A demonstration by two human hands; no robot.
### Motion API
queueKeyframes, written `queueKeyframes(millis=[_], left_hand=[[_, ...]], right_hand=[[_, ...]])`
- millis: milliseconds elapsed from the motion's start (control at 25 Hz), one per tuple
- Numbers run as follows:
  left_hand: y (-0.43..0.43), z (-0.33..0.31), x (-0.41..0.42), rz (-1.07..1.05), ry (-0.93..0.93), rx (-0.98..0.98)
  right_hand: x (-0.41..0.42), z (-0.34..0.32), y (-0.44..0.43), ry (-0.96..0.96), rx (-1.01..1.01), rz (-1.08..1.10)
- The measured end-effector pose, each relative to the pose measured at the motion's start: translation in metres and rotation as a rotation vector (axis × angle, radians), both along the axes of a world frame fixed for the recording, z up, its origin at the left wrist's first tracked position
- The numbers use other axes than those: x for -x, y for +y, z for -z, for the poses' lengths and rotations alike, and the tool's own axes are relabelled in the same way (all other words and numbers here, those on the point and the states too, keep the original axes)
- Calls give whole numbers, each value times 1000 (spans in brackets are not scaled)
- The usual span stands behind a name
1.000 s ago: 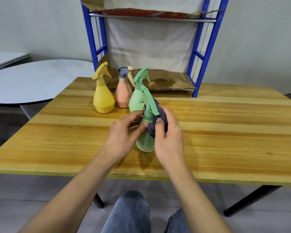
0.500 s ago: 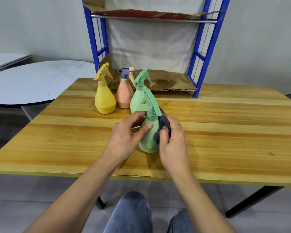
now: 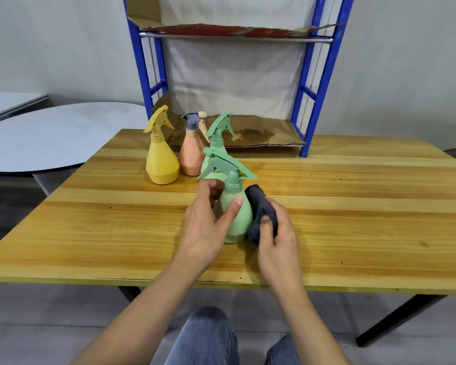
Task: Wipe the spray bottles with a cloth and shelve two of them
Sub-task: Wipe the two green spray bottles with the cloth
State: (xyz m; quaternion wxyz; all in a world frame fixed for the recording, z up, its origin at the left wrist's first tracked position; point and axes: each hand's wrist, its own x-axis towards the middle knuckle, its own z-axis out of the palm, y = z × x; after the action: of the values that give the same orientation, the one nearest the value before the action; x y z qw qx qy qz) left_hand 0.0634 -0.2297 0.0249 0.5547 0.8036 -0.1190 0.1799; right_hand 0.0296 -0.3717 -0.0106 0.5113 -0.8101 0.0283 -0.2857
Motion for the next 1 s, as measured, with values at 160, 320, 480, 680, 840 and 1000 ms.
queueKeyframes(millis=[160,320,480,680,840,1000], left_hand=[[-10,3,0,-42,43,-22],[10,6,2,210,194,53],[19,6,-2,241,195,-29],[12,10,-2,143,40,-16],[15,9,-2,188,58,-30],[13,8,1,193,127,6]], right_hand=[[1,-1,0,10,-36,8],[1,-5,-1,50,-81,53],[0,-25,0,47,-149,102],[0,-65,14,33,-59,-22],[-8,-51,16,70,48,-68],[-3,-19,-3,199,75,-15]])
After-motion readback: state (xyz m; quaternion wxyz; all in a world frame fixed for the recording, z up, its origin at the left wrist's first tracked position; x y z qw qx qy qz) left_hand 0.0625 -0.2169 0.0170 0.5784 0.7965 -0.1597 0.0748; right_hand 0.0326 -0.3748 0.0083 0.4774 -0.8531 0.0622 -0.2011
